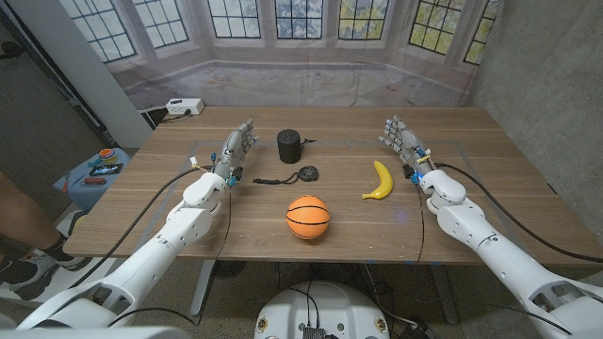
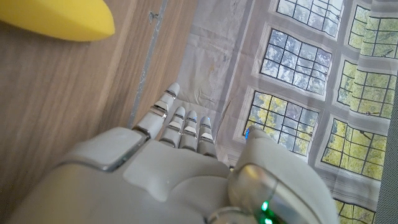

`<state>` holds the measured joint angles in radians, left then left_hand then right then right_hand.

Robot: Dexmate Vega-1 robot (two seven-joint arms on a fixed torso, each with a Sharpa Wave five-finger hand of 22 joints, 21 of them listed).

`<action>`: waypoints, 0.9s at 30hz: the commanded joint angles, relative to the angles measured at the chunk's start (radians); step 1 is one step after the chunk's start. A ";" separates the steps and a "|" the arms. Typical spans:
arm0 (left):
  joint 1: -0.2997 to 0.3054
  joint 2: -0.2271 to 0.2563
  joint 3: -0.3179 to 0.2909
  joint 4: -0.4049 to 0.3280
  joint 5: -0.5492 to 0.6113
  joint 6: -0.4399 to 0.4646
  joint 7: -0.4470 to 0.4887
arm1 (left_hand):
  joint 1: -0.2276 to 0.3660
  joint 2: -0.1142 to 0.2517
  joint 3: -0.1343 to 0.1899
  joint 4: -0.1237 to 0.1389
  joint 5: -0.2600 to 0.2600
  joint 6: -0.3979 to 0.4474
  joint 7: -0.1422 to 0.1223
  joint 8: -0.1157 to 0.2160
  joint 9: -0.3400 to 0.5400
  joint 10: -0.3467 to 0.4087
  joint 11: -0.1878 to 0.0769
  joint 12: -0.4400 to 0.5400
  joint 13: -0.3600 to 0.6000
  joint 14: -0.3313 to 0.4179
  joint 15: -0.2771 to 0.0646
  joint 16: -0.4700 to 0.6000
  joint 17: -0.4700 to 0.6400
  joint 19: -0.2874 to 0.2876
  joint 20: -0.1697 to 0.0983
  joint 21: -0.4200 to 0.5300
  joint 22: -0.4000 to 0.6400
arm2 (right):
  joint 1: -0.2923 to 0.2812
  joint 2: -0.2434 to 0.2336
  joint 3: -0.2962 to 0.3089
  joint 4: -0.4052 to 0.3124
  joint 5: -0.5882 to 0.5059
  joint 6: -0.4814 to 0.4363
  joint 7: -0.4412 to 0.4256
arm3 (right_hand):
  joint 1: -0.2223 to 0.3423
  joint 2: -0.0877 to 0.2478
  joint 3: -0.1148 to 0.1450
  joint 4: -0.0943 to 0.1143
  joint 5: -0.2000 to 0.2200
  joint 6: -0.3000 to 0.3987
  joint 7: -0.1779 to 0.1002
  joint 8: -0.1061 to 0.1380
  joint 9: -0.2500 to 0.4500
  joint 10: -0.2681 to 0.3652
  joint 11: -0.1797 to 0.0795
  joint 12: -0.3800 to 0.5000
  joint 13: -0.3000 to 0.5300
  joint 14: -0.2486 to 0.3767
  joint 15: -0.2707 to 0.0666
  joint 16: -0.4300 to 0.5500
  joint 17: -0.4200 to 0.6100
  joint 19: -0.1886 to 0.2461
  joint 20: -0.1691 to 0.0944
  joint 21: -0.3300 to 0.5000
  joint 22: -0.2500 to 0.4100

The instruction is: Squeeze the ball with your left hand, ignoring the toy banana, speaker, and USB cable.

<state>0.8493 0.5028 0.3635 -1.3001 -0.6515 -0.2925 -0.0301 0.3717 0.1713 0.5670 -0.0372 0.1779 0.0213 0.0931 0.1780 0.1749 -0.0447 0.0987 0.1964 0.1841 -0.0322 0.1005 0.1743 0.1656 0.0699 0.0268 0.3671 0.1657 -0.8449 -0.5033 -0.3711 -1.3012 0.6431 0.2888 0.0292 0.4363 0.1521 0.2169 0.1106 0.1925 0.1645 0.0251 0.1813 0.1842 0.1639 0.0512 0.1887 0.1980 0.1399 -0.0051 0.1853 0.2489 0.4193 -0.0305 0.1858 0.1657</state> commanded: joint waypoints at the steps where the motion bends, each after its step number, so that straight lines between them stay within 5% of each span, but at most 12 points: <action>1: 0.006 -0.008 -0.008 0.001 0.003 -0.004 -0.008 | 0.012 -0.005 0.005 -0.003 0.004 0.000 0.005 0.006 0.005 0.000 0.008 0.005 0.005 0.000 0.007 0.005 0.004 0.008 0.000 0.004 0.003 | -0.008 0.011 0.005 -0.008 -0.015 -0.008 -0.002 | 0.008 0.002 0.008 0.000 0.004 0.012 -0.001 0.006 0.004 0.013 -0.001 0.008 0.003 0.005 0.002 0.005 0.000 0.008 0.002 0.004 0.003; 27: 0.008 0.045 -0.011 -0.051 0.042 0.018 -0.038 | 0.043 -0.011 0.016 -0.044 0.015 0.003 0.009 0.007 0.004 0.007 0.007 0.007 0.004 0.007 0.009 0.005 0.002 0.020 0.006 -0.012 0.002 | -0.017 0.028 0.005 -0.027 -0.046 -0.007 -0.021 | 0.002 0.003 0.013 -0.003 0.004 0.017 -0.002 0.009 0.002 0.021 0.003 0.009 0.000 0.003 0.004 0.007 -0.010 0.007 0.008 0.004 0.004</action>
<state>0.8515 0.5254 0.3532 -1.3275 -0.6268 -0.2871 -0.0644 0.3990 0.1566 0.5792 -0.0748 0.1818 0.0213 0.0929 0.1780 0.1747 -0.0411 0.1021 0.2004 0.1839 -0.0268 0.1057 0.1742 0.1654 0.0826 0.0319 0.3604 0.1654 -0.8678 -0.4863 -0.3619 -1.3358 0.6084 0.2781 0.0083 0.4372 0.1531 0.2210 0.1062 0.1924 0.1753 0.0251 0.1852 0.1840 0.1728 0.0531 0.1926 0.1951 0.1398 -0.0051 0.1853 0.2367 0.4192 -0.0304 0.1857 0.1654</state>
